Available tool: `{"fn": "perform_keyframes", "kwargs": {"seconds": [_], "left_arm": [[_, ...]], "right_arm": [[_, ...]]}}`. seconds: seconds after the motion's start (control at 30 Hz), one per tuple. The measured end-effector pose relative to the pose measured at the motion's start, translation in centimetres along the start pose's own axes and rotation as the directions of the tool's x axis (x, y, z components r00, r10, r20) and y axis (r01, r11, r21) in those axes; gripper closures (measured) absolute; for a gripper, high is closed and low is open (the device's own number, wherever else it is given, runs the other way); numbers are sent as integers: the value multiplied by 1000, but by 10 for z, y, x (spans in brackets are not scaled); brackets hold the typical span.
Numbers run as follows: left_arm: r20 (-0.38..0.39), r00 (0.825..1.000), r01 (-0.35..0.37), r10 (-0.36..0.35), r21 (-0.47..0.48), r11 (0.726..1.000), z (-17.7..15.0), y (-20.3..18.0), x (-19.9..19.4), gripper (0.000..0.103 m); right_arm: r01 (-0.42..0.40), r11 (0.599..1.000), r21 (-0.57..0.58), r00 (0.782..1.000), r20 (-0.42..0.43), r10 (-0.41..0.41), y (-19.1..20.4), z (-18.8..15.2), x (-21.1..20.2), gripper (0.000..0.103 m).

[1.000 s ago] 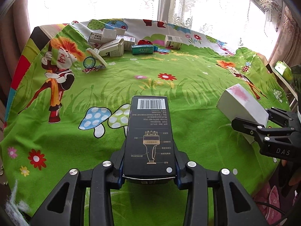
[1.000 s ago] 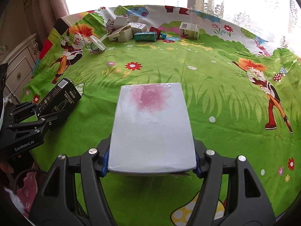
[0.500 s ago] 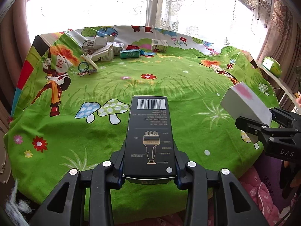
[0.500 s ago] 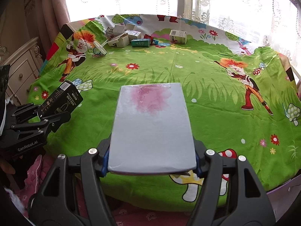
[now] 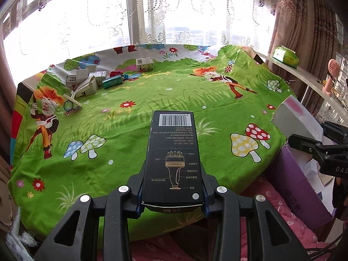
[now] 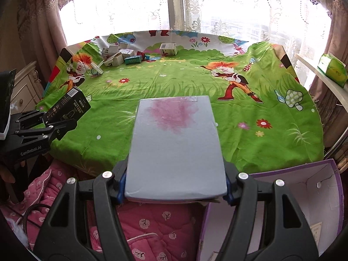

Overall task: Organize rigid objects
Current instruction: 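Carry both held boxes toward the storage box, then lower both boxes into the storage box and open both grippers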

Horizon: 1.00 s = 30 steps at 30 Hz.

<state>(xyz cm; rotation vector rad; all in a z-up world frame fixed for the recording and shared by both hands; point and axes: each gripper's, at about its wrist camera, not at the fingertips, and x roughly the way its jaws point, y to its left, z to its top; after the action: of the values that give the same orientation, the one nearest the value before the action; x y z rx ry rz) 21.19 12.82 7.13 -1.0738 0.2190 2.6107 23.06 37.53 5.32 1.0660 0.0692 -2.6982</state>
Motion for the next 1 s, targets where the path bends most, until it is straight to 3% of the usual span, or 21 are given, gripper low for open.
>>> {"fn": "perform_keyframes", "kwargs": {"seconds": [0.27,0.57,0.8,1.0], "left_arm": [[-7,999,38,-38,115,993,1,-41,-8,63],[-5,994,104,-108,285,953,7,-101,-22,63],[-48,974,222,-222,399,890,18,-165,-29,63],[-154,938,347,-311,451,822,21,-220,-19,63]], "right_arm": [[43,997,61,999,14,-44,-32,-25,-29,34],[109,986,125,994,6,-111,-67,-53,-52,34],[170,967,189,985,4,-173,-102,-70,-69,34],[238,945,222,970,-2,-244,-128,-80,-85,34]]}}
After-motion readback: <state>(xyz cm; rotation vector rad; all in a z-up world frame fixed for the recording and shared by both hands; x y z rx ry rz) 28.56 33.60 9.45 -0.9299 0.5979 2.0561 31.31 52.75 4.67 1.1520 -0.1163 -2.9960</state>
